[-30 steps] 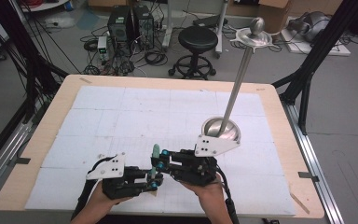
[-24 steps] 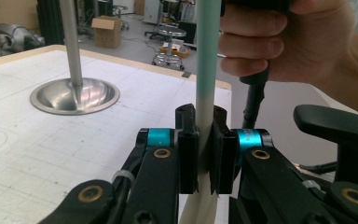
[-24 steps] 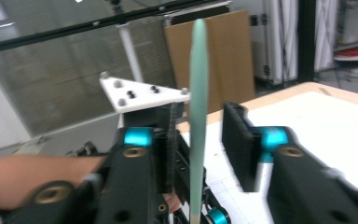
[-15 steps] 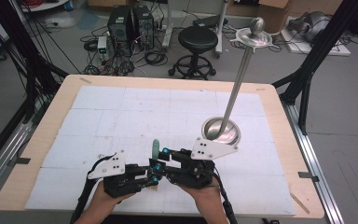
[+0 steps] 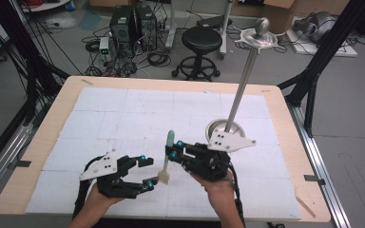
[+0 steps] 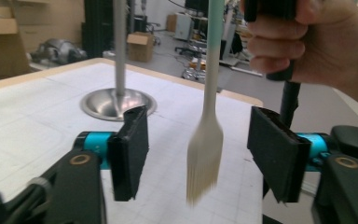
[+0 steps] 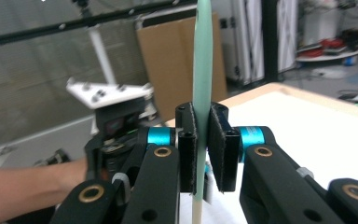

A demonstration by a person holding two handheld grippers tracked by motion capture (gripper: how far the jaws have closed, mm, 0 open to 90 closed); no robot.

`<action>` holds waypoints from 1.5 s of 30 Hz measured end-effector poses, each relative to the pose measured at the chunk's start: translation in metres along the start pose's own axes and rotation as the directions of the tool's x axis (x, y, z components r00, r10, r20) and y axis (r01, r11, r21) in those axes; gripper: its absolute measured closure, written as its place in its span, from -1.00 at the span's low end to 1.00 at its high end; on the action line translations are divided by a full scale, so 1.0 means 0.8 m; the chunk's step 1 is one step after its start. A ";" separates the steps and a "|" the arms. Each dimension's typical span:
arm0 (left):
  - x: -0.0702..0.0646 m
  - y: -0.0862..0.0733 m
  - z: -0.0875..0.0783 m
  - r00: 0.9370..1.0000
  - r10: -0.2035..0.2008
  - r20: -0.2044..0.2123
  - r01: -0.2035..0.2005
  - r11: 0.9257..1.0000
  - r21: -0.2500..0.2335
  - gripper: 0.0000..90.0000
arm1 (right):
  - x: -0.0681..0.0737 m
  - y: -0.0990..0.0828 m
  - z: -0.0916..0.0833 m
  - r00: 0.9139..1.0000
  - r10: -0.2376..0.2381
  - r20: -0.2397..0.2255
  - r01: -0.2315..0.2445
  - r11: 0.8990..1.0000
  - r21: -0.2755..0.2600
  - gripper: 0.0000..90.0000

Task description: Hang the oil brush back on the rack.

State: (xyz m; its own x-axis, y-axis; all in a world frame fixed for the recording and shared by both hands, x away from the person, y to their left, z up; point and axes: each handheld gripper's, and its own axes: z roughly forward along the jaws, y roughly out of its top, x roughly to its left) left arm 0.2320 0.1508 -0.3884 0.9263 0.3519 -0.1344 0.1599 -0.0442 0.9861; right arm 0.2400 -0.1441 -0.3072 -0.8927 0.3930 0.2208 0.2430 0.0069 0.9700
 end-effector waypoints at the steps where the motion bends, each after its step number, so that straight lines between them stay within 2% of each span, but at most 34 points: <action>1: 0.003 0.000 -0.005 1.000 -0.006 -0.011 0.006 1.000 -0.012 -0.23 | -0.005 0.005 -0.004 1.000 0.001 0.016 -0.001 1.000 -0.005 0.83; 5: 0.014 -0.002 -0.023 0.998 -0.009 -0.056 0.008 1.000 -0.022 -0.40 | -0.022 0.029 -0.017 0.997 -0.006 0.074 0.007 1.000 -0.018 0.83; 10: 0.025 -0.006 -0.041 0.992 -0.012 -0.124 0.013 1.000 0.006 -0.56 | -0.038 0.056 -0.034 0.989 -0.016 0.149 0.020 0.999 -0.027 0.83; 15: 0.028 -0.011 -0.051 0.990 -0.019 -0.141 0.019 1.000 -0.001 -0.60 | -0.045 0.076 -0.053 0.975 -0.020 0.223 0.032 0.998 -0.050 0.83; 20: 0.029 -0.011 -0.052 0.990 -0.021 -0.139 0.021 1.000 -0.005 -0.59 | -0.057 0.094 -0.077 0.973 -0.039 0.228 0.048 0.998 -0.035 0.83; 25: 0.030 -0.012 -0.051 0.989 -0.019 -0.146 0.020 1.000 0.009 -0.57 | -0.070 0.112 -0.101 0.979 -0.051 0.196 0.060 0.997 -0.039 0.83; 31: 0.029 -0.012 -0.050 0.989 -0.005 -0.151 0.008 1.000 0.022 -0.57 | -0.096 0.129 -0.120 0.985 -0.037 0.166 0.042 0.999 -0.028 0.83; 39: 0.028 -0.012 -0.050 0.988 0.003 -0.151 0.001 1.000 0.025 -0.53 | -0.122 0.147 -0.132 0.988 -0.037 0.150 0.041 0.999 -0.024 0.83; 45: 0.029 -0.013 -0.050 0.987 0.018 -0.160 -0.012 0.999 0.039 -0.53 | -0.131 0.155 -0.139 0.989 -0.035 0.147 0.042 0.998 -0.046 0.83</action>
State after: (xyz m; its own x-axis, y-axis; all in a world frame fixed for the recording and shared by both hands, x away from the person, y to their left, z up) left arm 0.2384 0.1973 -0.3977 0.8627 0.4959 -0.0995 0.1622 -0.0849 0.9831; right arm 0.3213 -0.2868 -0.1989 -0.8353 0.5230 0.1695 0.1876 -0.0186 0.9821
